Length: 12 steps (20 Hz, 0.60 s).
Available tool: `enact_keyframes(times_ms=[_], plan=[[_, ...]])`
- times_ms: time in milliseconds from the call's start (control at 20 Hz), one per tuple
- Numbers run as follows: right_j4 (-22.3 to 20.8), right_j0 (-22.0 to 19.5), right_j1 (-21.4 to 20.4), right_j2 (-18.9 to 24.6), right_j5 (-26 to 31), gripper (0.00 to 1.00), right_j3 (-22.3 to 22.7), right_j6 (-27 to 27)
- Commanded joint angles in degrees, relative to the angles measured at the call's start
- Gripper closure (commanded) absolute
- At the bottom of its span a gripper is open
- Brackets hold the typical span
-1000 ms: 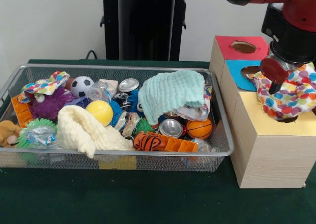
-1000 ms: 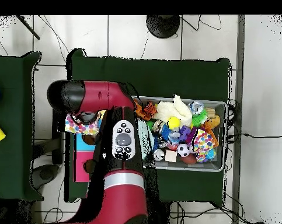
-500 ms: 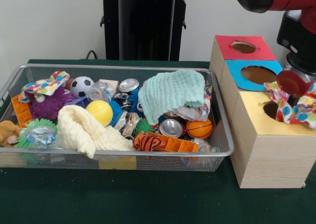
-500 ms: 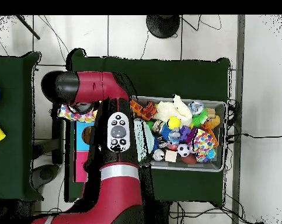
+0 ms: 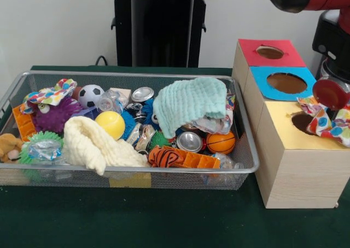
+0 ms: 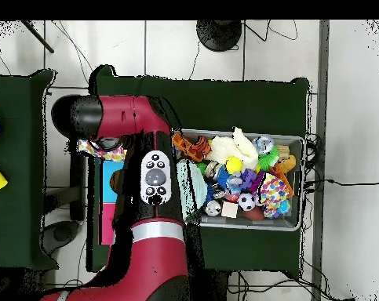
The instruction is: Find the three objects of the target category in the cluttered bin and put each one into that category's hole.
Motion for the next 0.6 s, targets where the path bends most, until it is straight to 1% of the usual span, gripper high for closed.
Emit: enact_keyframes(times_ms=[50,350,600], plan=[[-1.51,-0.70,6.46,1.38,-7.11,1.00,0.79,13.64],[-2.10,-0.84,8.76,0.15,-8.28,1.00,-1.24,14.81],[-2.28,-0.24,10.60,-1.82,-9.05,1.00,-3.12,17.67]])
